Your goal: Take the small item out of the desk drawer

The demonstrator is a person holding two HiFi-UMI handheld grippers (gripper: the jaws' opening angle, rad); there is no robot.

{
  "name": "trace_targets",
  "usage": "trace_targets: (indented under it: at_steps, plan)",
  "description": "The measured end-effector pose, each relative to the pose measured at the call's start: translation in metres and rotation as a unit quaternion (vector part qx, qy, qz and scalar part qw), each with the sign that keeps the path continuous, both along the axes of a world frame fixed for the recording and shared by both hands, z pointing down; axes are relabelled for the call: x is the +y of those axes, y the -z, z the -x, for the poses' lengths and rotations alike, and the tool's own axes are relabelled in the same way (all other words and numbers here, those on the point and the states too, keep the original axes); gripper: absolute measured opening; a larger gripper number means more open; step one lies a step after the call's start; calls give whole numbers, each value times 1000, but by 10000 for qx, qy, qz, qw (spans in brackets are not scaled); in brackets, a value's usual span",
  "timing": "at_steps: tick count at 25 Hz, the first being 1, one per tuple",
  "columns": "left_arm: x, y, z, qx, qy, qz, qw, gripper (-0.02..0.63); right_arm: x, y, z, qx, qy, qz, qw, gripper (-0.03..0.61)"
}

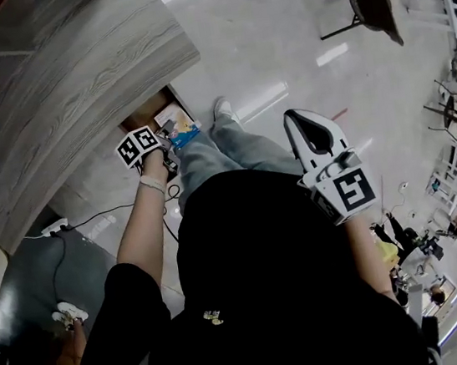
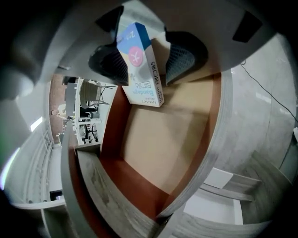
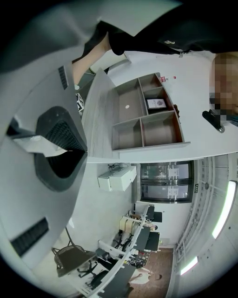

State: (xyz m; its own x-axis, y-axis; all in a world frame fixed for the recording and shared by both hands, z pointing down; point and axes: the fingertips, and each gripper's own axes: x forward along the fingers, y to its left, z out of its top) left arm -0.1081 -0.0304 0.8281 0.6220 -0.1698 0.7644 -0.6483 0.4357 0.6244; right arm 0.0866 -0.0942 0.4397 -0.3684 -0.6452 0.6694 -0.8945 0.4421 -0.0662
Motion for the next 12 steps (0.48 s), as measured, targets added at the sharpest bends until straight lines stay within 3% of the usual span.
trace_targets:
  at_steps: [12]
  plan:
    - [-12, -17, -8, 247, -65, 474, 9985, 265, 10, 3, -8, 120, -230, 51, 9997, -3]
